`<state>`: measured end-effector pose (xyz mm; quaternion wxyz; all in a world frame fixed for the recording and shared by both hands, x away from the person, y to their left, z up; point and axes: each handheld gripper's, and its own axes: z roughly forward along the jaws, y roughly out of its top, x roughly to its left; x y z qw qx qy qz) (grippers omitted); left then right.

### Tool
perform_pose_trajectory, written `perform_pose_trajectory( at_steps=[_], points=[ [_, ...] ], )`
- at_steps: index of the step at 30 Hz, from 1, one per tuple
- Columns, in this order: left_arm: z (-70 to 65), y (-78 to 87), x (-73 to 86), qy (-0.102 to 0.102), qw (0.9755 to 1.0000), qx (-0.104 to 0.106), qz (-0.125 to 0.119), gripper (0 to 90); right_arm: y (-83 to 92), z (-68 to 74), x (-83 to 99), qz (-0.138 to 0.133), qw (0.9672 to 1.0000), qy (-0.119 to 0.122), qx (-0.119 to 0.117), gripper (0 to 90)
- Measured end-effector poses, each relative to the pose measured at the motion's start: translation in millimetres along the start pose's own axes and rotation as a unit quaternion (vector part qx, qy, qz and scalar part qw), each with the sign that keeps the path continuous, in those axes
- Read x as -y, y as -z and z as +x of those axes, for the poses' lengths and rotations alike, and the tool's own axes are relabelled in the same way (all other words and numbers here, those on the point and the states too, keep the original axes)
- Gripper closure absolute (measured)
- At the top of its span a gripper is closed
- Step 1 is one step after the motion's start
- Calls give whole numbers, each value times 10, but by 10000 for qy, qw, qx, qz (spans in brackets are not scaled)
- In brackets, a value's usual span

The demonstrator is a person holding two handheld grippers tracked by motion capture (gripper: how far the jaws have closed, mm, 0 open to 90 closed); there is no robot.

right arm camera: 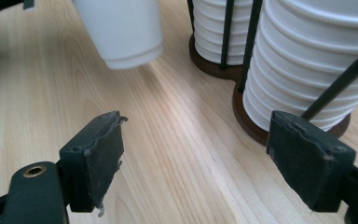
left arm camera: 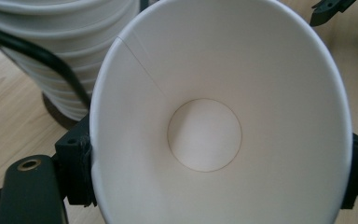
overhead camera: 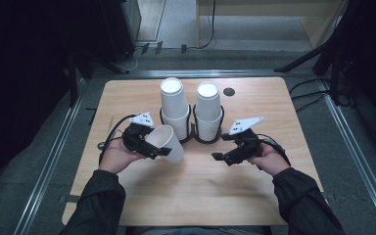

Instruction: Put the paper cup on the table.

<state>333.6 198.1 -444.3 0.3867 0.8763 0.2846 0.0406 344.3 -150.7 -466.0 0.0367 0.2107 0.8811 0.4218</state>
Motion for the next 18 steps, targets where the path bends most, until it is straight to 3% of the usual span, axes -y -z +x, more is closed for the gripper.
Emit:
perform_pose_trajectory(
  at_steps=[4, 7, 18],
  points=[
    [32, 68, 43, 67, 9999, -91, -2, 148, -7, -26, -2, 16, 9999, 59, 99, 191],
    [65, 119, 86, 151, 9998, -140, -39, 147, -22, -61, -12, 12, 10000, -50, 72, 194],
    [259, 313, 190, 402, 9986, -330, -104, 146, -46, -84, -28, 57, 10000, 55, 28, 194]
  ],
)
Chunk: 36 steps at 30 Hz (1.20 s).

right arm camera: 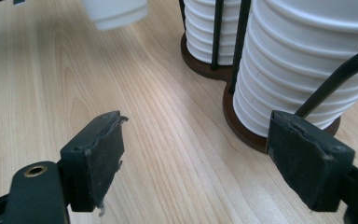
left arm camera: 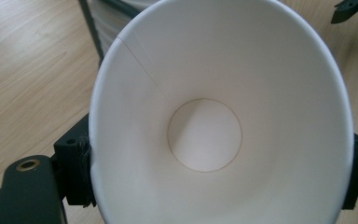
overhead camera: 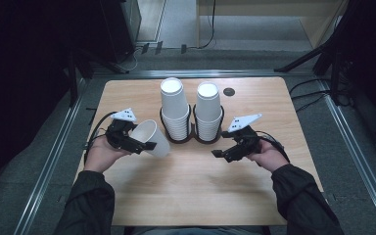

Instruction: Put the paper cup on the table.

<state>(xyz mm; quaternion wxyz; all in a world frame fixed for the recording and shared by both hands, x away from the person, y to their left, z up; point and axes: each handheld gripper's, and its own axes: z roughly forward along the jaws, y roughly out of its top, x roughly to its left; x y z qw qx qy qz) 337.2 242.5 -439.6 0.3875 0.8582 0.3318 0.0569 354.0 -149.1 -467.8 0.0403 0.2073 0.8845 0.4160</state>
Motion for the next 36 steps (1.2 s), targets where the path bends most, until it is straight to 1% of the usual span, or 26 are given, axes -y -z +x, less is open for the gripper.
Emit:
perform_pose_trajectory(
  at_steps=[2, 4, 6, 7, 10, 11, 13, 14, 15, 18, 20, 22, 23, 26, 27, 30, 31, 32, 34, 36],
  points=[
    [44, 30, 22, 14, 10000, -70, 12, 146, 1, 3, 3, 3, 10000, 20, 20, 194],
    [59, 39, 30, 34, 10000, -90, 5, 146, 5, 0, 4, 1, 10000, 7, 35, 194],
    [105, 69, 52, 101, 9998, -177, -7, 146, 11, -2, 7, 10, 10000, -11, 45, 194],
    [117, 84, 61, 86, 9997, -246, -13, 146, 16, 1, 10, 17, 10000, -18, 56, 194],
    [150, 112, 80, 150, 9995, -264, -11, 145, 22, 1, 19, 12, 10000, 0, 62, 194],
    [169, 127, 90, 161, 9994, -303, -19, 146, 25, 1, 24, 13, 10000, -8, 64, 194],
    [237, 174, 121, 284, 9990, -332, -61, 145, 36, 3, 38, 20, 10000, -23, 66, 194],
    [237, 174, 121, 284, 9990, -332, -61, 146, 36, 3, 38, 20, 10000, -23, 66, 194],
    [258, 190, 128, 328, 9989, -336, -70, 146, 39, 0, 44, 27, 10000, -6, 77, 194],
    [300, 219, 137, 452, 9980, -421, -116, 145, 47, 3, 64, 37, 9999, -27, 100, 194],
    [314, 232, 132, 451, 9978, -470, -128, 145, 57, 7, 76, 43, 9999, -40, 109, 194],
    [338, 236, 131, 518, 9972, -518, -128, 145, 68, 7, 89, 54, 9999, -47, 138, 194],
    [371, 243, 134, 561, 9968, -564, -109, 145, 77, 7, 108, 63, 9997, -19, 218, 194],
    [408, 248, 139, 600, 9965, -574, -111, 145, 98, 6, 134, 59, 9996, -80, 267, 194],
    [437, 245, 140, 663, 9956, -650, -89, 145, 103, 3, 141, 61, 9996, -83, 256, 194],
    [471, 237, 133, 700, 9950, -708, -50, 140, 111, 3, 160, 86, 9995, -96, 287, 194],
    [514, 226, 130, 769, 9941, -759, -45, 139, 116, 0, 180, 118, 9994, -106, 305, 194],
    [514, 226, 130, 769, 9941, -759, -45, 139, 116, 0, 180, 118, 9994, -106, 305, 194],
    [560, 218, 131, 824, 9935, -782, -29, 139, 132, 3, 203, 131, 9993, -147, 321, 194],
    [601, 209, 135, 823, 9929, -860, 47, 139, 140, 6, 209, 120, 9992, -180, 332, 194]
  ],
)
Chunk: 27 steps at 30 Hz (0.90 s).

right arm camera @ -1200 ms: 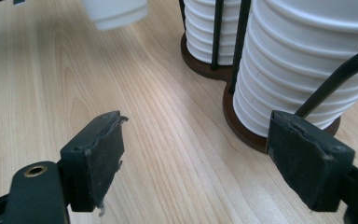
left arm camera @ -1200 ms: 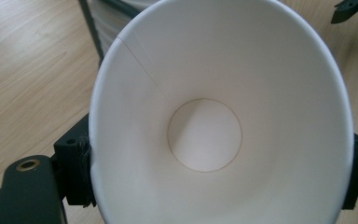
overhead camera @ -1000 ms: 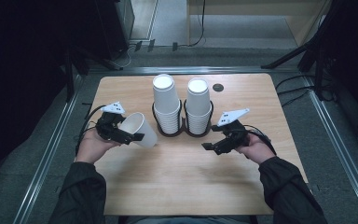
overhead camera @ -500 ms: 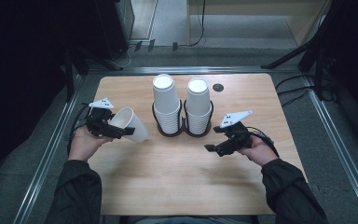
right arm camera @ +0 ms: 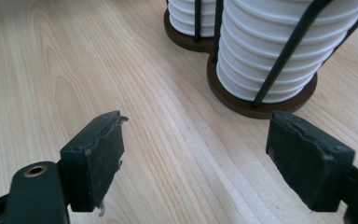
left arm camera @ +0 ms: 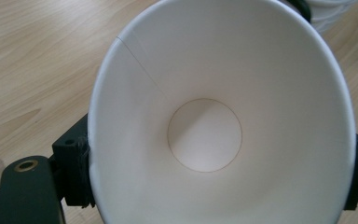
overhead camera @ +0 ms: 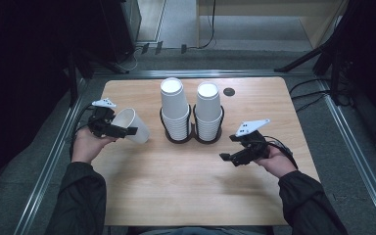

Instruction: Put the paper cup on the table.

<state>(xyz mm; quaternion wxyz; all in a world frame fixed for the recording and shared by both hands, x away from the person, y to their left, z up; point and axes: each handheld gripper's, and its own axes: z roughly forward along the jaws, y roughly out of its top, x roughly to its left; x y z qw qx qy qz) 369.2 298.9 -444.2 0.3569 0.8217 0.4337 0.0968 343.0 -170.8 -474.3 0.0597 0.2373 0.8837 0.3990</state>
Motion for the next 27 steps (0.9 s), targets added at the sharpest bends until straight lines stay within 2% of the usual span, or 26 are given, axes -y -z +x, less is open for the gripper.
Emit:
perform_pose_trajectory(
  at_steps=[4, 9, 15, 17, 27],
  points=[
    [57, -3, 0, 1, 9998, -177, 129, 135, 30, -2, 27, -11, 10000, -11, 33, 194],
    [155, 22, 15, 81, 9994, -325, 111, 135, 64, 8, 57, -4, 10000, -41, 63, 194],
    [250, -9, 57, 44, 9964, -734, 419, 133, 83, 5, 76, -1, 9999, -76, 90, 194],
    [295, -5, 82, 139, 9954, -833, 450, 132, 85, 17, 79, 0, 9999, -67, 97, 194],
    [346, -105, 123, 199, 9925, -968, 717, 117, 86, 22, 74, -17, 9999, -66, 84, 194]
  ],
)
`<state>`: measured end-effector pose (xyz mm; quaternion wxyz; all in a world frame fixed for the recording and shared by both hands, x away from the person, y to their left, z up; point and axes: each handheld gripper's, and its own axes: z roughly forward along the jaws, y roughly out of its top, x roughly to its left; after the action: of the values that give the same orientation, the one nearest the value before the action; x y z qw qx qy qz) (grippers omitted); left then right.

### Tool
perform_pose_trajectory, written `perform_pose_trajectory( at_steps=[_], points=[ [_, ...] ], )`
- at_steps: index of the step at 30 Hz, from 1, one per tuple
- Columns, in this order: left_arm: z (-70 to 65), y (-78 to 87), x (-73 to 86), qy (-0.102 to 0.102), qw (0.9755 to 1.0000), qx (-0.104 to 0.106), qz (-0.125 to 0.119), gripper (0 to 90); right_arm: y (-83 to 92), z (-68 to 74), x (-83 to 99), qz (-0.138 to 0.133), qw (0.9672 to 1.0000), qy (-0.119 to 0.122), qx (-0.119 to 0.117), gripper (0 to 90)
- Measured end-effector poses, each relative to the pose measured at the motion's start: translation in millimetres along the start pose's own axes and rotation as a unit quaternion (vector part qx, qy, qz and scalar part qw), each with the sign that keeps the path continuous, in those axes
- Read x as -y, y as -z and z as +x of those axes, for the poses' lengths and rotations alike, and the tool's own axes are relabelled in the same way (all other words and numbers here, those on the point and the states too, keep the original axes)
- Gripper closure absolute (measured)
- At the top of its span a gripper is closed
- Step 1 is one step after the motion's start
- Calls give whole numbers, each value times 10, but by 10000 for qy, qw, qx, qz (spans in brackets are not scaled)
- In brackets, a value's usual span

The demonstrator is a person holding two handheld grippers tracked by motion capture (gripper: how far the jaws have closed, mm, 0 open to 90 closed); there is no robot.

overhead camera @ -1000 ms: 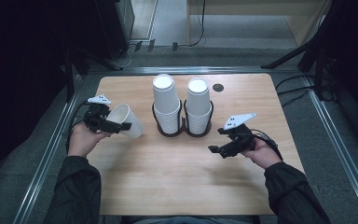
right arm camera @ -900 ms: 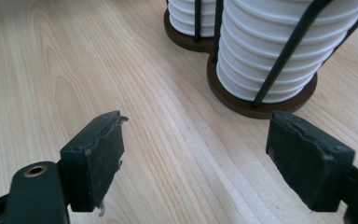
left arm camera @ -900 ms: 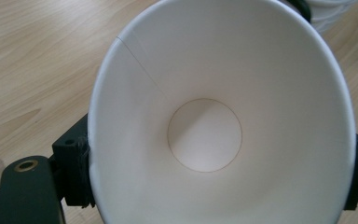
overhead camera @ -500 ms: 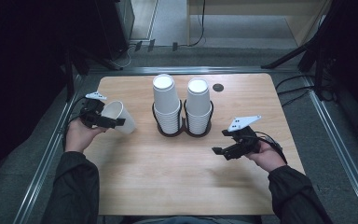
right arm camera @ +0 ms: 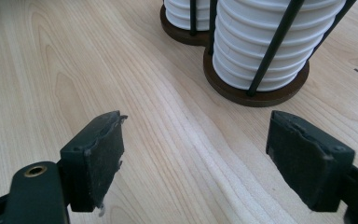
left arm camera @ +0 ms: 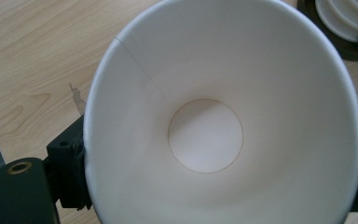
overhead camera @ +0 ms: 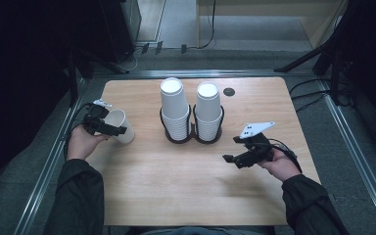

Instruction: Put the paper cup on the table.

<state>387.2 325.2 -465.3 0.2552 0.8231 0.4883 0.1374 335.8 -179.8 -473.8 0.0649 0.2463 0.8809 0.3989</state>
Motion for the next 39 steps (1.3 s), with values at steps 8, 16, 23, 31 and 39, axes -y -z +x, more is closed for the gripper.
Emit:
perform_pose_trajectory(
  at_steps=[8, 16, 23, 31, 39],
  points=[
    [-24, -17, -21, -16, 10000, -61, 19, 108, 5, -3, 1, 3, 10000, -15, -11, 194],
    [-22, -20, -31, 71, 9998, -139, 107, 88, 6, -4, 2, 4, 10000, -15, -18, 194],
    [-11, -26, -33, 181, 9998, -51, 100, 77, 3, -4, 1, 17, 10000, -9, -20, 194],
    [17, -22, -21, 298, 9993, 209, 39, 65, 6, -5, 3, 21, 10000, -5, -26, 194],
    [4, -48, -14, 191, 9996, 170, 78, 4, -1, -3, 3, 26, 10000, 15, -35, 194]
  ],
)
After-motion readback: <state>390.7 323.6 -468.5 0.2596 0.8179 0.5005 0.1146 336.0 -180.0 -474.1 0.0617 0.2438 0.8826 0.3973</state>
